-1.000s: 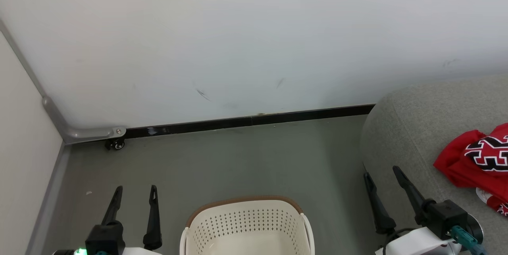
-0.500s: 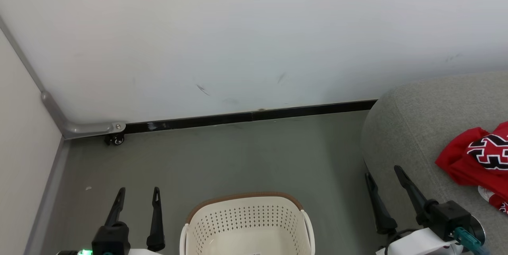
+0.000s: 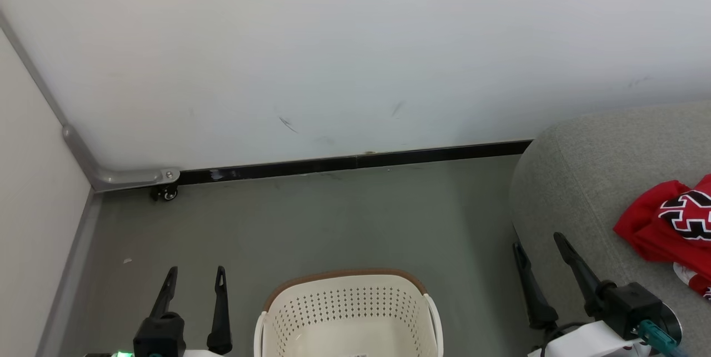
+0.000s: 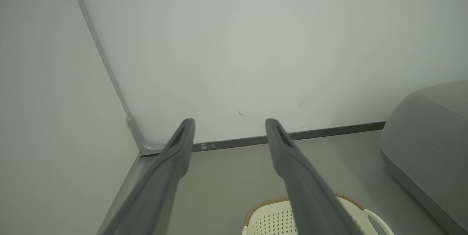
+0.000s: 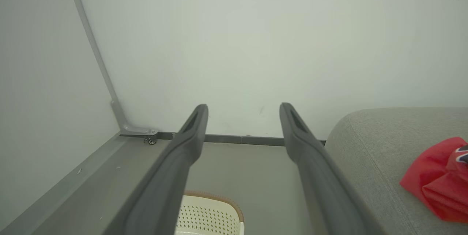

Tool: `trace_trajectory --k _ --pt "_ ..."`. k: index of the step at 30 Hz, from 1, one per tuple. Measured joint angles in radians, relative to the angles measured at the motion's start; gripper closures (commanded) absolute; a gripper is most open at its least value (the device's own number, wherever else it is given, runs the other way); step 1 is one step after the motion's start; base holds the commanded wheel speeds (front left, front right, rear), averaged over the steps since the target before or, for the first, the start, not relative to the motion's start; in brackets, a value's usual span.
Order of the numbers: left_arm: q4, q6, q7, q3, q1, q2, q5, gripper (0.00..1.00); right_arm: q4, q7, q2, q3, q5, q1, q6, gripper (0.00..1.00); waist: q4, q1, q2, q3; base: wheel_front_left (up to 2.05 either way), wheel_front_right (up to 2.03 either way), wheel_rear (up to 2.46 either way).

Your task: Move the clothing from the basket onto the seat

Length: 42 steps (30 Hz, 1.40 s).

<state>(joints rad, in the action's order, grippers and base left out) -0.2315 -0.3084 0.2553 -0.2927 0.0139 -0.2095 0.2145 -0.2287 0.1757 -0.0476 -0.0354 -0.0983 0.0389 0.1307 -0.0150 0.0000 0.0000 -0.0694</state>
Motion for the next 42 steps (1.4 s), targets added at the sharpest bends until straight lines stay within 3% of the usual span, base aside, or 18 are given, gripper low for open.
trace_trajectory --k 38,39,42 --pt "-0.025 0.001 0.000 -0.003 -0.005 0.007 -0.006 0.00 0.036 -0.020 0.001 -0.007 -0.010 0.024 0.000 0.00 0.004 0.0000 0.0000 0.002 0.00 0.00 0.00" --pt "-0.025 0.001 0.000 -0.003 -0.006 0.007 -0.006 1.00 0.036 -0.020 0.001 -0.007 -0.010 0.024 0.000 1.00 0.004 0.0000 0.0000 0.003 0.00 0.00 0.00" --pt "-0.052 0.001 0.000 -0.008 0.011 0.019 -0.006 1.00 0.008 -0.020 0.004 -0.007 -0.010 0.036 0.000 1.00 0.004 0.0000 0.0000 0.003 0.00 0.00 0.00"
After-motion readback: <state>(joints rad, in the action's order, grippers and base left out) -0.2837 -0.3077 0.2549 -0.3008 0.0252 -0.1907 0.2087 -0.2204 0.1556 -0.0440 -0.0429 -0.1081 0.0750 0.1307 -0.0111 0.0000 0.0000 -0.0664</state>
